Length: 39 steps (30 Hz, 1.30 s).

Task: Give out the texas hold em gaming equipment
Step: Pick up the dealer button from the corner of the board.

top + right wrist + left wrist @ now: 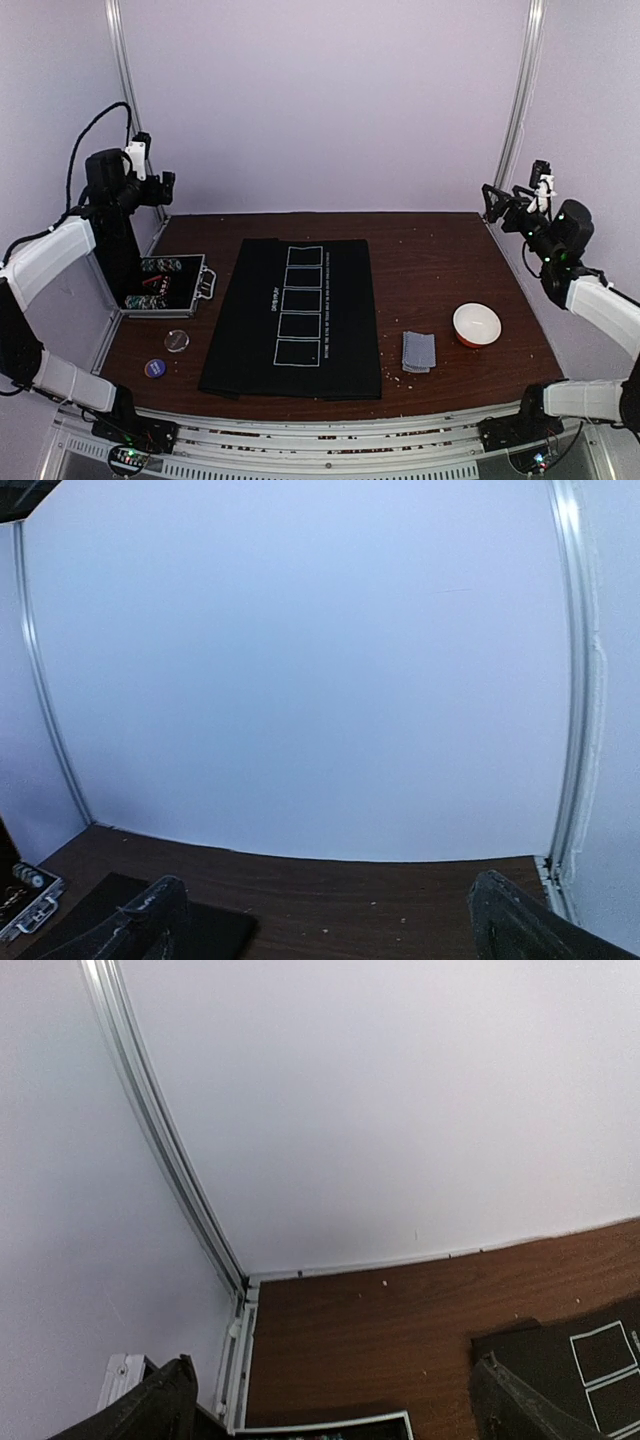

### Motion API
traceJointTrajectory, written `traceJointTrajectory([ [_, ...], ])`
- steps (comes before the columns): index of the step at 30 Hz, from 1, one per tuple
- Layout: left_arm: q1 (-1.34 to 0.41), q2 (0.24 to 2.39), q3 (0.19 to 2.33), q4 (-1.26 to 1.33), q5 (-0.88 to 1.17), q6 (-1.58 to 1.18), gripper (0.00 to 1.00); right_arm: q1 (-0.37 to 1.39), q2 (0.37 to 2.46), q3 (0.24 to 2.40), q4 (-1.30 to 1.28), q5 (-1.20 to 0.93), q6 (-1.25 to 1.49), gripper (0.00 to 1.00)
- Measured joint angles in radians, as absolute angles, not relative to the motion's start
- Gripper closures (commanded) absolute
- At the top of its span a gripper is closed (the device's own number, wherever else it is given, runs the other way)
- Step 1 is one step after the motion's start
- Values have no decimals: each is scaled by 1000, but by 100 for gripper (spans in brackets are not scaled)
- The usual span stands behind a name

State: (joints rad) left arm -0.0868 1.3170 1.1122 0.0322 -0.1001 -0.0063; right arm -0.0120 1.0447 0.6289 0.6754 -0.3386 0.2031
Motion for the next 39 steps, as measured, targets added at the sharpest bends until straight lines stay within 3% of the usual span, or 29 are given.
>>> traceJointTrajectory([
  [5, -87, 1312, 1223, -340, -80, -57, 2, 1, 1091, 793, 453, -540, 251, 3],
  [12, -87, 1311, 1223, -643, 2, -118, 2, 103, 1116, 924, 156, -572, 255, 7],
  [22, -105, 1206, 1146, -778, 30, -172, 2, 355, 1136, 1030, -152, -339, 258, 7],
  [30, -257, 1183, 1079, -870, 2, -257, 2, 538, 1248, 1081, -276, -182, 269, 4],
  [39, -347, 1164, 770, -879, -69, -465, 2, 636, 1343, 1098, -323, -91, 269, 2],
])
